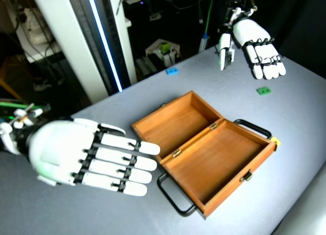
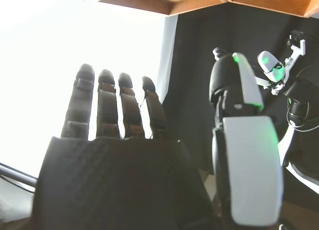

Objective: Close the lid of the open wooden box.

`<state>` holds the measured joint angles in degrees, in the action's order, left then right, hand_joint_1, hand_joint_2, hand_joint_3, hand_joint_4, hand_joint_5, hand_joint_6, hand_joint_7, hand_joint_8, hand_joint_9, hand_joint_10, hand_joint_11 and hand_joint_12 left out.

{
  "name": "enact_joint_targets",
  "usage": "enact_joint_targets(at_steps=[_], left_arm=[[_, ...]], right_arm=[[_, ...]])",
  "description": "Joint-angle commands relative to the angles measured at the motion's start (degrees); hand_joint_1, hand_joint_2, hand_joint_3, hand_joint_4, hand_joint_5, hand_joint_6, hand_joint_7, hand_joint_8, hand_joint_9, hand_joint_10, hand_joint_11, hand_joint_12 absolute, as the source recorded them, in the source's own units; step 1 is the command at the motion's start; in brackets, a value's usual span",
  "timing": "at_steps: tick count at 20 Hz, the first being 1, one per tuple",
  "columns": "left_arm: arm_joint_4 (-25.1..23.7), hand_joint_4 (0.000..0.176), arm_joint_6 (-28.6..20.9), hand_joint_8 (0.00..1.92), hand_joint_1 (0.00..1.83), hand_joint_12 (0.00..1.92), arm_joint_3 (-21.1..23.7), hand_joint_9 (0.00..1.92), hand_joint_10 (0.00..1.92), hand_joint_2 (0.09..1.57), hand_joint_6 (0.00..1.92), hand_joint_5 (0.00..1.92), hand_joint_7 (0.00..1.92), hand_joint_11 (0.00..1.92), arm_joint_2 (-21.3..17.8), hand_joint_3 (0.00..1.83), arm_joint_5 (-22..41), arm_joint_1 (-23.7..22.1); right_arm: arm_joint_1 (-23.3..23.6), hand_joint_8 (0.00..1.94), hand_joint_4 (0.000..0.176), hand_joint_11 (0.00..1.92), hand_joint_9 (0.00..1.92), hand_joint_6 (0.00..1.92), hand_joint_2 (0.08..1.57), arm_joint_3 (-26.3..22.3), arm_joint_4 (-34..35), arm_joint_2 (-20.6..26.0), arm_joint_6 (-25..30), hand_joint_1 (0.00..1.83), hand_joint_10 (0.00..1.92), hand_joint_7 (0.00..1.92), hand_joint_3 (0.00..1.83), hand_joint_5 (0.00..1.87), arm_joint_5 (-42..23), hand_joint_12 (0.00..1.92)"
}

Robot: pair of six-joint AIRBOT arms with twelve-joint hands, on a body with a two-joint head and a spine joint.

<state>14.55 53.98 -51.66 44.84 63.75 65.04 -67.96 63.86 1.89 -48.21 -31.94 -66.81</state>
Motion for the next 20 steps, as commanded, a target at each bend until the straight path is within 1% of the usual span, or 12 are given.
enact_joint_targets(at_steps=[1, 3, 4, 6, 7, 9, 10, 12, 13, 15, 16, 20], left_arm=[[-0.14, 0.000, -0.21, 0.00, 0.00, 0.34, -0.36, 0.08, 0.01, 1.29, 0.00, 0.15, 0.12, 0.00, 0.21, 0.03, 6.76, -0.78], [-0.32, 0.000, -0.21, 0.00, 0.00, 0.40, -0.46, 0.12, 0.01, 1.30, 0.00, 0.16, 0.13, 0.00, 0.21, 0.02, 6.53, -0.92], [-0.42, 0.000, -0.21, 0.00, 0.00, 0.38, -0.55, 0.11, 0.00, 1.31, 0.00, 0.16, 0.12, 0.00, 0.25, 0.02, 6.31, -1.05], [-0.93, 0.000, -0.21, 0.00, 0.00, 0.39, -1.16, 0.13, 0.01, 1.31, 0.00, 0.16, 0.14, 0.00, 0.60, 0.01, 4.71, -1.98], [-1.15, 0.000, -0.22, 0.01, 0.00, 0.38, -1.74, 0.13, 0.00, 1.31, 0.00, 0.16, 0.14, 0.00, 0.91, 0.00, 3.10, -2.80], [-1.77, 0.000, -0.86, 0.00, 0.00, 0.19, -3.64, 0.07, 0.01, 1.33, 0.00, 0.11, 0.11, 0.00, 1.87, 0.01, -0.69, -4.95], [-2.49, 0.000, -1.47, 0.00, 0.00, 0.17, -4.98, 0.06, 0.00, 1.33, 0.00, 0.10, 0.10, 0.00, 2.52, 0.01, -2.90, -6.55], [-3.49, 0.000, -1.51, 0.01, 0.00, 0.20, -6.75, 0.11, 0.02, 1.31, 0.01, 0.11, 0.11, 0.07, 3.31, 0.00, -6.85, -9.20], [-4.06, 0.000, -1.53, 0.00, 0.00, 0.24, -7.77, 0.15, 0.01, 1.36, 0.00, 0.16, 0.15, 0.09, 3.94, 0.00, -8.97, -10.59], [-5.06, 0.000, -1.64, 0.00, 0.00, 0.25, -9.76, 0.14, 0.00, 1.35, 0.00, 0.15, 0.13, 0.07, 5.53, 0.00, -13.18, -13.00], [-5.46, 0.000, -1.78, 0.00, 0.00, 0.24, -10.95, 0.11, 0.00, 1.31, 0.00, 0.09, 0.09, 0.04, 6.55, 0.00, -15.46, -14.21], [-6.60, 0.000, -1.89, 0.01, 0.00, 0.25, -15.64, 0.09, 0.01, 1.35, 0.00, 0.07, 0.07, 0.03, 10.51, 0.00, -23.51, -18.57]], right_arm=[[0.85, 0.00, 0.003, 0.13, 0.08, 0.00, 1.37, 0.40, 1.44, -0.15, 0.31, 0.19, 0.00, 0.15, 0.01, 0.13, -6.69, 0.04], [0.90, 0.00, 0.004, 0.13, 0.07, 0.00, 1.37, 0.45, 1.30, -0.17, 0.40, 0.18, 0.00, 0.15, 0.00, 0.12, -6.64, 0.03], [0.94, 0.00, 0.000, 0.12, 0.07, 0.00, 1.37, 0.51, 1.27, -0.20, 0.40, 0.18, 0.00, 0.14, 0.00, 0.12, -6.56, 0.03], [1.19, 0.00, 0.000, 0.11, 0.06, 0.00, 1.37, 0.85, 1.27, -0.38, 0.40, 0.15, 0.00, 0.14, 0.00, 0.11, -5.78, 0.02], [1.39, 0.00, 0.000, 0.12, 0.07, 0.00, 1.36, 1.11, 1.28, -0.47, 0.40, 0.14, 0.00, 0.15, 0.00, 0.12, -5.12, 0.02], [1.86, 0.00, 0.000, 0.11, 0.04, 0.00, 1.36, 1.86, 1.48, -0.70, 0.40, 0.09, 0.00, 0.11, 0.00, 0.11, -3.46, 0.01], [2.06, 0.00, 0.000, 0.10, 0.05, 0.00, 1.38, 2.45, 1.87, -0.81, 0.40, 0.11, 0.00, 0.12, 0.00, 0.13, -2.44, 0.01], [2.07, 0.00, 0.000, 0.07, 0.04, 0.00, 1.39, 3.26, 2.93, -0.82, 0.40, 0.12, 0.00, 0.11, 0.01, 0.12, -1.18, 0.00], [2.07, 0.00, 0.000, 0.08, 0.04, 0.00, 1.39, 3.81, 3.70, -0.90, 0.40, 0.15, 0.00, 0.11, 0.01, 0.13, -0.34, 0.01], [2.07, 0.01, 0.000, 0.12, 0.07, 0.00, 1.40, 4.88, 4.71, -1.37, 0.40, 0.19, 0.01, 0.14, 0.00, 0.14, 1.32, 0.02], [2.09, 0.00, 0.000, 0.10, 0.06, 0.00, 1.40, 5.44, 5.08, -1.66, 0.40, 0.16, 0.00, 0.13, 0.00, 0.12, 2.35, 0.01], [3.33, 0.00, 0.000, 0.09, 0.04, 0.00, 1.40, 7.93, 5.57, -2.95, 0.40, 0.09, 0.00, 0.09, 0.00, 0.09, 7.21, 0.00]])
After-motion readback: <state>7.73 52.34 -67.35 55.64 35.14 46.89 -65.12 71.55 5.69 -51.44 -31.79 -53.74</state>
